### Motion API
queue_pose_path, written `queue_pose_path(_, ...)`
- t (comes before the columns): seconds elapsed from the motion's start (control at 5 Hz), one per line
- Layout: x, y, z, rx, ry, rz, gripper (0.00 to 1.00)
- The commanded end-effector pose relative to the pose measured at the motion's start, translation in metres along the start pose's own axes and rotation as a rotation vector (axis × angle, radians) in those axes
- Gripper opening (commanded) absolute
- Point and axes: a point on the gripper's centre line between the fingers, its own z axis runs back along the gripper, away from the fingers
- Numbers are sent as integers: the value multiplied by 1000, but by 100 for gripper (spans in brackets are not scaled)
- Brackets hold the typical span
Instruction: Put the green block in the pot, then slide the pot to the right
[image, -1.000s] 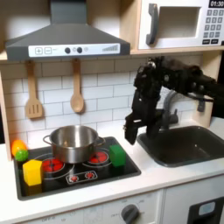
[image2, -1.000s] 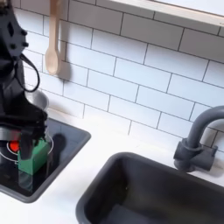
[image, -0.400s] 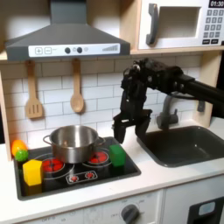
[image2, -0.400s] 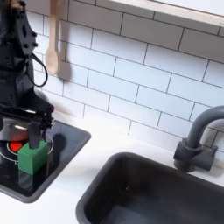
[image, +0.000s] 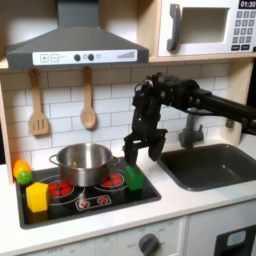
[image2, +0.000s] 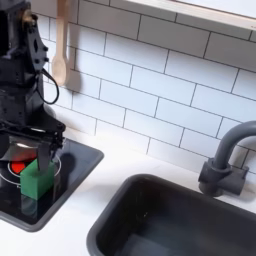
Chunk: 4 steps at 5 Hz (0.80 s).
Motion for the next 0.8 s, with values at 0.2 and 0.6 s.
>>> queue_pose_path(0.2, 8, -6, -29, 7, 43, -21, 100)
queue_pose_path(0.6, 14, -4, -39, 9, 61, -34, 100)
